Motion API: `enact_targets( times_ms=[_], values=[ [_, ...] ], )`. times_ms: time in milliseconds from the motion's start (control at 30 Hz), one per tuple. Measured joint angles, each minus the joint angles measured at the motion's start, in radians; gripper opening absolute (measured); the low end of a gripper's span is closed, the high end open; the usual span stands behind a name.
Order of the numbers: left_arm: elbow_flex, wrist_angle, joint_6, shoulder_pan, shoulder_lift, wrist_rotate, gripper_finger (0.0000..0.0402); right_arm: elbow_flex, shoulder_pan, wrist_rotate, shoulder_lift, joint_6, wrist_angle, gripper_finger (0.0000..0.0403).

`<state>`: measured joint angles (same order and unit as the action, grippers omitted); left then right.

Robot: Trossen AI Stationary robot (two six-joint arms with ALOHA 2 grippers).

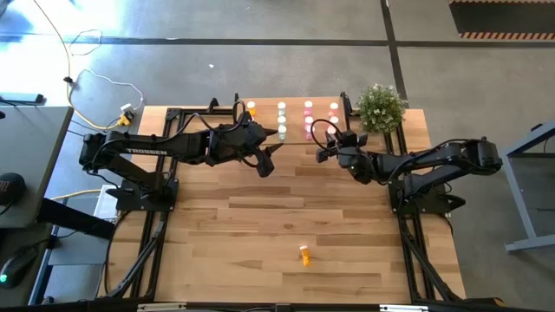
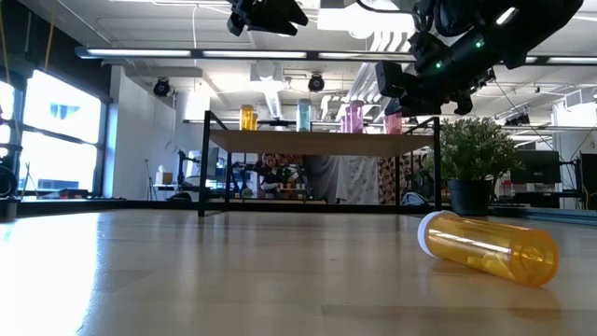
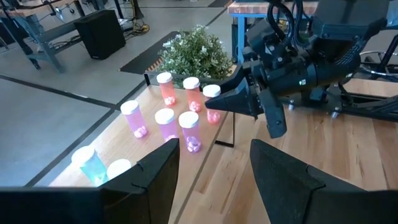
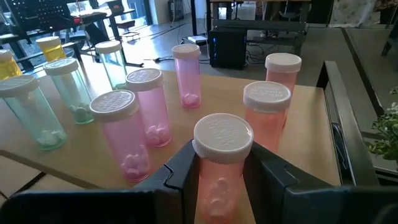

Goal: Pick and place medicine bottles onto shelf by color
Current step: Put the pink pill bottle aligned with the other pink pill bottles

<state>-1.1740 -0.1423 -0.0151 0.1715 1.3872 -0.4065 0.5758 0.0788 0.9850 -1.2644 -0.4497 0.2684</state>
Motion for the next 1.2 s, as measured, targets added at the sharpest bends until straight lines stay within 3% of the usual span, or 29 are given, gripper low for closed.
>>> enact_targets(
  times_ms=[333, 733, 1200],
  values=[
    [0.0, -0.004, 0.0, 0.0, 0.0, 0.0, 0.0186, 0.0, 0.0, 0.003, 0.0, -0.014, 0.002, 0.01],
    [0.0, -0.004, 0.0, 0.0, 0.0, 0.0, 0.0186, 0.0, 0.002, 0.013, 0.0, -0.013, 0.015, 0.0156],
    [0.0, -0.005, 0.0, -0.002, 0.0, 0.003, 0.0186, 0.0, 0.013, 0.002, 0.0, 0.105, 0.035, 0.0158]
  ],
)
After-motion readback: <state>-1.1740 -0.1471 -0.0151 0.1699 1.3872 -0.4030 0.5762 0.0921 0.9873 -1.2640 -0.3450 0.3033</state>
